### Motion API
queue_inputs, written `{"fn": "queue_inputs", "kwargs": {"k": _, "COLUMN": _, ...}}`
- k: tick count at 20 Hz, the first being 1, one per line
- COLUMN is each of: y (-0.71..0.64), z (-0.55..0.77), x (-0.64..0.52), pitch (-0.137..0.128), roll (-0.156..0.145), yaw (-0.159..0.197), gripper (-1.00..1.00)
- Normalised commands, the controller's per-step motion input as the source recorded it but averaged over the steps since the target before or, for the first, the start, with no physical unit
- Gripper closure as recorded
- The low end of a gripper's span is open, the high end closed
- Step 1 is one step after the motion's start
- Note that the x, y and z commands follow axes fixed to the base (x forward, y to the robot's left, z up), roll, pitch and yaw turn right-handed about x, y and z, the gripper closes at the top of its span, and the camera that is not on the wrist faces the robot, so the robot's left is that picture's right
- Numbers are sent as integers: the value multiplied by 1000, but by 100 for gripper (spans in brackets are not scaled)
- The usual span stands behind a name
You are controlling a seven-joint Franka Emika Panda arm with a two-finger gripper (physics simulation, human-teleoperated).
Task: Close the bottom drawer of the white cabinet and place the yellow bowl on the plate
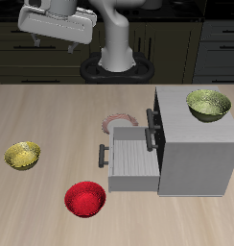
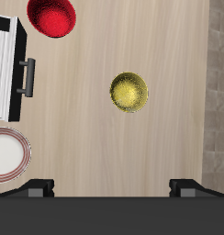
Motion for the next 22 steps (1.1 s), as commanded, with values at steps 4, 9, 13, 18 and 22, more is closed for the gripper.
{"fn": "queue_inputs", "kwargs": {"k": 4, "y": -71, "z": 117, "x": 205, "pitch": -3, "roll": 19, "yaw": 5, "gripper": -100}}
{"fn": "queue_inputs", "kwargs": {"k": 9, "y": -73, "z": 171, "x": 188, "pitch": -14, "roll": 2, "yaw": 14, "gripper": -100}}
{"fn": "queue_inputs", "kwargs": {"k": 13, "y": -105, "z": 124, "x": 230, "pitch": -9, "roll": -13, "yaw": 15, "gripper": -100}}
{"fn": "queue_inputs", "kwargs": {"k": 18, "y": -139, "z": 65, "x": 265, "pitch": -2, "roll": -22, "yaw": 11, "gripper": -100}}
{"fn": "queue_inputs", "kwargs": {"k": 22, "y": -42, "z": 49, "x": 228, "pitch": -5, "roll": -6, "yaw": 20, "gripper": -100}}
